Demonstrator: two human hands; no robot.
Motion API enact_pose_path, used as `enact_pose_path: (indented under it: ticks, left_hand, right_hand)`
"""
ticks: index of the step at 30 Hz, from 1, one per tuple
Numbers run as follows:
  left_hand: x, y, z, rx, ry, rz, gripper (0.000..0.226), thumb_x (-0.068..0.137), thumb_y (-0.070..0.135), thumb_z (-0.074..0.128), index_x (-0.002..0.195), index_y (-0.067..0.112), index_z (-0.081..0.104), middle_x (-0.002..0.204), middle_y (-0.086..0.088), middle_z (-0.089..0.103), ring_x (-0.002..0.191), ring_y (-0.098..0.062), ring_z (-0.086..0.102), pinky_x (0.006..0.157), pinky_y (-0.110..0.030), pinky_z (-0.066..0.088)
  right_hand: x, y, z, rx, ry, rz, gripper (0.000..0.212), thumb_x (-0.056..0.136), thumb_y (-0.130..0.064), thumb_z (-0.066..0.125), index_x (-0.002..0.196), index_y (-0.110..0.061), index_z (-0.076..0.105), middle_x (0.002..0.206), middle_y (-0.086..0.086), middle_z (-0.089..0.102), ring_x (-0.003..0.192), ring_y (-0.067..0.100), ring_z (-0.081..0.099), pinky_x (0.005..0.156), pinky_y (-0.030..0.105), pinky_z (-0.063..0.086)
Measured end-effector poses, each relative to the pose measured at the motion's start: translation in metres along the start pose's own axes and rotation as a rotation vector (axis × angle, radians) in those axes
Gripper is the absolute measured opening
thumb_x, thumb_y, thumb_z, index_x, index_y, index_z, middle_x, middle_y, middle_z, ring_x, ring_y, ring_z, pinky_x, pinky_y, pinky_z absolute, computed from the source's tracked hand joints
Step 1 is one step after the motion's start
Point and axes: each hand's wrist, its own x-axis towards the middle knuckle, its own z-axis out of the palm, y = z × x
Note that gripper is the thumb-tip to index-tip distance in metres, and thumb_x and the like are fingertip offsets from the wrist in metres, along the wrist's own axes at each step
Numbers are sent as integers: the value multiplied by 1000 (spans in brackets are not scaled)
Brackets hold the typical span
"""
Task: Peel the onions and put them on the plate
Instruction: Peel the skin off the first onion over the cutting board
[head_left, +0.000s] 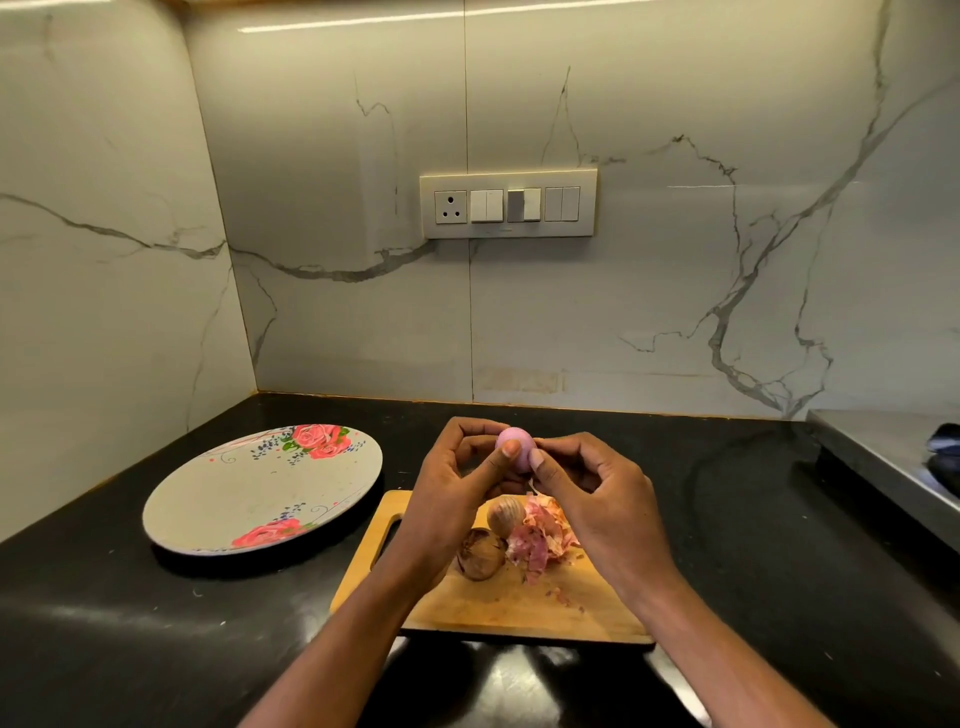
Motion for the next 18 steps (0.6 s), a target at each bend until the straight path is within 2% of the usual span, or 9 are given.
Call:
enact_pose_path:
  ticks: [3,10,14,18]
  left_hand:
    - [-1,3,-1,-24,-12,8,41,82,31,71,119,19,59,113,-5,71,102,-21,72,79,-29,59]
    - [-3,7,-3,-229,-55,-44,43,82,21,68,123,12,59,110,-5,74,105,-26,72,83,-31,60]
    - [-2,7,-4,-215,-56,-46,47,80,22,71,125,15,60,116,-5,72,111,-24,69,88,-33,59]
    - [-2,5,-3,-79,-28,-10,49,78,30,76,125,24,62,118,3,71,114,-16,67,93,-33,57]
  right_hand:
    - [-1,0,0,-21,17,-21,20,86,-35,75,104,-25,76,88,-13,75,88,4,71,72,16,55]
    - [-1,-2,-2,-75,15,-68,19,89,-24,74,107,-27,75,91,-17,74,91,2,70,74,17,57]
    - [0,-2,-5,-109,-1,-74,19,91,-22,72,109,-28,74,93,-16,74,94,2,70,79,21,59]
    - [2,-3,-5,-127,7,-91,22,91,-31,71,113,-28,73,97,-17,74,95,0,69,80,19,58]
